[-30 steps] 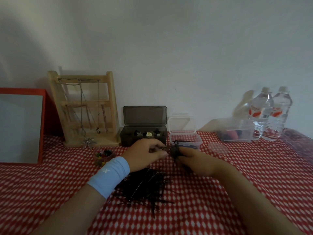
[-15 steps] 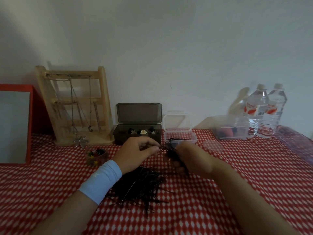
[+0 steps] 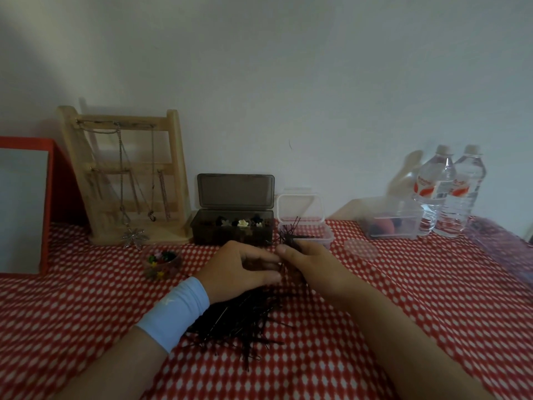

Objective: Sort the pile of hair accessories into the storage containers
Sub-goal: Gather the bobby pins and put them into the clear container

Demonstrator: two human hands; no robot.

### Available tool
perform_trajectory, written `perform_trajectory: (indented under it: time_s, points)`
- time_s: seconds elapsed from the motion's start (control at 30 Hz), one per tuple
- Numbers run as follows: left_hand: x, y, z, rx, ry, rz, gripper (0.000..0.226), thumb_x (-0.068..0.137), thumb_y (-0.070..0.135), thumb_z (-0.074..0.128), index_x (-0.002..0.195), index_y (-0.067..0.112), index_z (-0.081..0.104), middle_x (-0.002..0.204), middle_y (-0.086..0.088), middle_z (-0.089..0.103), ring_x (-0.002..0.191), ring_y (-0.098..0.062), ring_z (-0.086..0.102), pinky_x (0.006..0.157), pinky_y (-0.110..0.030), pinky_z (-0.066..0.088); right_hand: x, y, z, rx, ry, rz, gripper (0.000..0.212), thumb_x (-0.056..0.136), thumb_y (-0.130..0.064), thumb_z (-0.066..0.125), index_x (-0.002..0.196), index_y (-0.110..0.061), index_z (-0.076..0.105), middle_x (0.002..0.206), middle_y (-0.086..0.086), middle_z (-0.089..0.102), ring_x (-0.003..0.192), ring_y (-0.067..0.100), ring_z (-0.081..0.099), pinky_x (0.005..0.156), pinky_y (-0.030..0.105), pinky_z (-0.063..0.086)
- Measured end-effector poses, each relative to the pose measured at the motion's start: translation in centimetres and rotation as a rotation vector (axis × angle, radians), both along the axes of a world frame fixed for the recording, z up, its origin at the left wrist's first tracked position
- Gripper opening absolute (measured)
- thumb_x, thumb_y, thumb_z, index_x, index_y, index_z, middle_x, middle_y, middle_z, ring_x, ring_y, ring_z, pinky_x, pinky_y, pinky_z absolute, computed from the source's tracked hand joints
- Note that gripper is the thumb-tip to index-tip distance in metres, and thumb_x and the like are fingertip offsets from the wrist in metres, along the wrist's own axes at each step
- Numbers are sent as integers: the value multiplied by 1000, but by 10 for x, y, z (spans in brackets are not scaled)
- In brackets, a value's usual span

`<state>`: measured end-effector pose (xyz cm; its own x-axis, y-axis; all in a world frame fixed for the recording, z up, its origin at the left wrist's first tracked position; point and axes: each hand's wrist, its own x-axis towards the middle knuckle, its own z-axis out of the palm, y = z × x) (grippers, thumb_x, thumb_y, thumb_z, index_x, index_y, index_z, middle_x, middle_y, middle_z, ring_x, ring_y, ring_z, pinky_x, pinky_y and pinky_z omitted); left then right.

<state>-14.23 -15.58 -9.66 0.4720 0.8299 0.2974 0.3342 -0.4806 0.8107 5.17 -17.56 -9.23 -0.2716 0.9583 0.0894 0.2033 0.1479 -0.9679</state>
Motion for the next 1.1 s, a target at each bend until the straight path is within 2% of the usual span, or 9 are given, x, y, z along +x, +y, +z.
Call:
perform_trajectory:
  time_s: [0.1, 0.2, 0.3, 0.37, 0.57, 0.73, 0.83, 0.97, 1.1]
  points:
    - [-3, -3, 10, -6, -14, -47, 14, 92, 20, 66, 90, 21, 79, 93, 6, 77, 94, -8, 70, 92, -24, 52, 1, -1, 3, 9, -56, 2, 27, 105, -29, 47, 103, -14, 70, 92, -6, 77, 87, 6, 72, 80, 21, 56]
    - [-8, 0, 16, 51, -109, 54, 35, 97, 21, 56, 69, 10, 75, 76, 0, 74, 80, -13, 69, 91, -28, 46, 3, -2, 3, 26, -125, -13, 32, 105, -34, 45, 84, -18, 62, 68, -12, 64, 62, 2, 59, 65, 19, 46]
    - [-9, 5, 17, 164, -101, 155, 15, 89, 28, 64, 77, 19, 70, 79, 4, 69, 79, -9, 64, 75, -20, 46, 3, -3, 4, 16, -73, 38, 33, 105, -33, 46, 83, -14, 61, 72, -4, 62, 67, 10, 58, 67, 25, 48]
    - [-5, 7, 15, 184, -50, 151, 2, 89, 26, 69, 90, 26, 70, 89, 10, 69, 87, -6, 64, 75, -17, 48, 3, -3, 3, 2, -49, 90, 33, 106, -32, 45, 81, -15, 59, 72, -2, 61, 67, 12, 57, 68, 26, 48]
    - [4, 6, 15, 141, -43, 166, 14, 85, 13, 73, 86, 26, 73, 86, 9, 73, 85, 0, 66, 81, -14, 49, 3, -3, 1, -110, -38, 172, 29, 106, -27, 46, 87, -8, 58, 76, 4, 61, 73, 20, 57, 74, 33, 48]
    - [1, 6, 16, 93, -74, 183, 19, 85, 11, 72, 80, 29, 72, 83, 13, 72, 83, 3, 65, 78, -8, 46, 0, -3, 1, -228, 134, 207, 22, 107, -17, 40, 87, -14, 48, 71, -1, 45, 62, 13, 44, 61, 27, 41]
    - [0, 5, 17, 68, -166, 246, 17, 90, 8, 64, 89, 24, 69, 89, 9, 69, 85, 0, 64, 80, -14, 46, 1, -1, -1, -269, 188, 218, 22, 106, -16, 40, 85, -15, 47, 70, -2, 43, 62, 13, 39, 59, 26, 38]
    - [4, -5, 22, 8, -214, 69, 25, 94, 8, 59, 106, 27, 68, 106, 12, 70, 100, 3, 64, 85, -11, 47, 2, -2, -1, -265, 139, 232, 21, 105, -21, 46, 90, -11, 56, 76, 2, 57, 70, 17, 53, 71, 32, 47]
    - [9, -4, 20, 100, -174, 130, 21, 85, 10, 72, 99, 27, 73, 98, 9, 73, 93, 1, 67, 83, -10, 47, 3, -2, 0, -188, 13, 238, 28, 104, -25, 48, 92, -5, 63, 83, 14, 62, 75, 23, 58, 77, 33, 49]
